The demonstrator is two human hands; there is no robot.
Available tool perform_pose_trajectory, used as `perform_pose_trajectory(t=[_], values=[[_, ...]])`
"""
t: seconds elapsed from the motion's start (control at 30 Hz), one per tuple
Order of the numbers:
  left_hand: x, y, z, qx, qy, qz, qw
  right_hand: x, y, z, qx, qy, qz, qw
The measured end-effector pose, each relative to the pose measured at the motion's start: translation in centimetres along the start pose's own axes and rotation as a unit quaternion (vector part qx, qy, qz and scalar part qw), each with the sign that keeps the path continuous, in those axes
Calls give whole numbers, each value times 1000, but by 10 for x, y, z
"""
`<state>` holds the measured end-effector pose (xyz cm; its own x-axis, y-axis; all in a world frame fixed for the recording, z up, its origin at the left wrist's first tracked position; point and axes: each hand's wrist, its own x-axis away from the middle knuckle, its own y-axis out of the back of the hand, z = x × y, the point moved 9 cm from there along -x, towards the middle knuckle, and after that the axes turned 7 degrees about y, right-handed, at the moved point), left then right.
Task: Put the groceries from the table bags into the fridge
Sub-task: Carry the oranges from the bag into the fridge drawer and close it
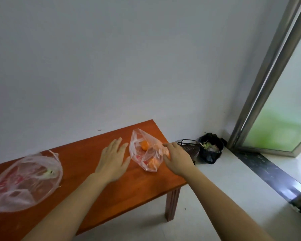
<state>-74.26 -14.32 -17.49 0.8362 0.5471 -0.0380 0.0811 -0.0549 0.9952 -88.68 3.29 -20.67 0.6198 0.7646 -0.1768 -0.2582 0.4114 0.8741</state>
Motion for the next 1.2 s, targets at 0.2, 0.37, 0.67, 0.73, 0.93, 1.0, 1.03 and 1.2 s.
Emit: perform_pose_trajectory(t=[0.2,0.37,0.67,0.73,0.93,1.0,1.03,1.2], values=[[-130,-71,18,50,-84,66,993,-94,-88,-21,-61,-68,55,994],[-204,-127,21,135,-154,169,964,-148,-169,-36,-171,-166,125,963],[-287,-229,-4,195,-176,290,920,-180,-193,-132,-108,-341,67,932],[-301,-245,-10,171,-175,284,927,-186,-196,-145,-84,-342,90,932],[-320,-284,-26,27,-234,279,931,-194,-224,-164,33,-315,156,936],[-327,-295,-29,15,-240,279,930,-198,-234,-171,49,-328,177,927],[-329,-301,-31,18,-236,283,929,-201,-238,-174,52,-329,175,927],[-334,-318,-30,46,-218,263,939,-212,-245,-184,40,-338,125,932]])
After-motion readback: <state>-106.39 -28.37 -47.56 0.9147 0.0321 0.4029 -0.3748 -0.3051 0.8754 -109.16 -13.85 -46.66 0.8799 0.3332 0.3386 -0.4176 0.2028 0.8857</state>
